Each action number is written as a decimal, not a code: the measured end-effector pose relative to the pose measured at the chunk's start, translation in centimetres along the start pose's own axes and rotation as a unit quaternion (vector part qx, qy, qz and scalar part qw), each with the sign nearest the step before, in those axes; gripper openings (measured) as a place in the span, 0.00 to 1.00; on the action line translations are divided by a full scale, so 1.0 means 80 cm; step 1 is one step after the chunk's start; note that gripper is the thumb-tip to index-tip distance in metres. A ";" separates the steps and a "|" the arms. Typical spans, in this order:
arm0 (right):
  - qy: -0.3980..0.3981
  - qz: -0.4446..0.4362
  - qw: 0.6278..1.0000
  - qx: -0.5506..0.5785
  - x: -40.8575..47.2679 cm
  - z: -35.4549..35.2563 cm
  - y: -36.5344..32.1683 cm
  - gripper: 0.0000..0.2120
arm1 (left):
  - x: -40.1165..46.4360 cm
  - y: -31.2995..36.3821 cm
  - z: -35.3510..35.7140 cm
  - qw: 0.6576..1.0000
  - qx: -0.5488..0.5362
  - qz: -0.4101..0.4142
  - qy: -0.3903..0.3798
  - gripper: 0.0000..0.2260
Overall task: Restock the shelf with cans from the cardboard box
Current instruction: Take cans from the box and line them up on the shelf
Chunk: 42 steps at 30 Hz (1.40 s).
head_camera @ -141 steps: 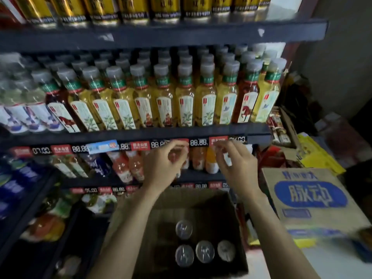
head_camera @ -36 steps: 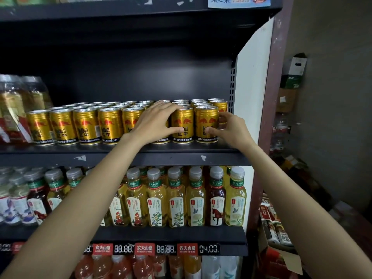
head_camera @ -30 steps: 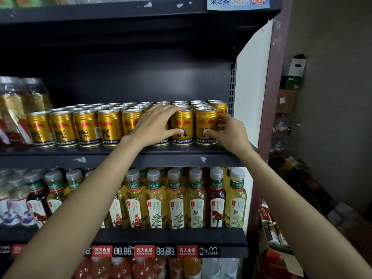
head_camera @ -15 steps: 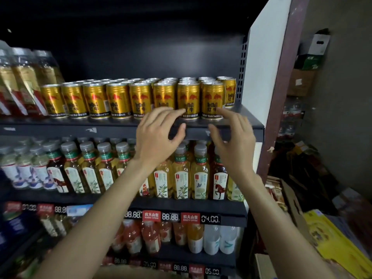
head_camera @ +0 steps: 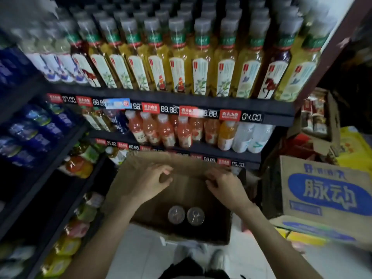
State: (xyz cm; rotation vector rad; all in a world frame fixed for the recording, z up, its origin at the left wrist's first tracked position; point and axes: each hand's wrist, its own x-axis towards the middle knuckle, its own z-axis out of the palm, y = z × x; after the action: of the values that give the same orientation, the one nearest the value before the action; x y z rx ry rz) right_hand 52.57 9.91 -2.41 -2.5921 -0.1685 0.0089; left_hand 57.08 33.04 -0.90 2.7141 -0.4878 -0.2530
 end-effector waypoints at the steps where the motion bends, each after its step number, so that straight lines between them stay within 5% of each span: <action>1: -0.042 0.023 0.999 -0.007 -0.007 0.022 0.003 0.12 | -0.006 -0.015 0.021 0.999 -0.009 -0.012 -0.036 0.15; 5: -0.202 0.066 0.975 -0.070 -0.032 0.096 0.006 0.24 | -0.027 -0.047 0.094 0.986 0.028 0.015 -0.165 0.25; 11: -0.268 0.147 0.944 -0.123 -0.043 0.160 -0.008 0.36 | -0.021 -0.053 0.153 0.963 0.086 0.060 -0.247 0.35; 17: -0.179 0.265 0.945 -0.064 -0.033 0.178 -0.016 0.29 | -0.009 -0.052 0.181 0.965 0.114 0.051 -0.231 0.30; 21: -0.098 0.277 0.956 -0.009 -0.032 0.155 -0.018 0.27 | 0.000 -0.066 0.169 0.974 0.020 0.042 -0.221 0.30; 26: 0.029 0.254 0.965 0.054 -0.030 0.082 -0.019 0.30 | 0.009 -0.054 0.102 0.983 -0.124 0.041 -0.126 0.32; 31: 0.117 0.196 0.944 0.238 -0.023 -0.010 -0.020 0.34 | 0.031 -0.004 0.019 0.973 -0.160 0.149 0.068 0.31; 37: 0.190 0.114 0.928 0.299 -0.014 -0.143 -0.020 0.28 | 0.079 0.099 -0.087 0.907 -0.073 0.322 0.261 0.33; 42: 0.275 0.047 0.920 0.275 -0.002 -0.272 -0.006 0.28 | 0.106 0.211 -0.168 0.855 -0.065 0.365 0.363 0.31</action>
State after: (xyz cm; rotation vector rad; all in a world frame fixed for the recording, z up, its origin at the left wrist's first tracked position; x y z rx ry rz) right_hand 53.20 -0.93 16.48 -1.9442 0.1488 -0.5535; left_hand 62.99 19.59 17.00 2.0559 -1.1218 0.8665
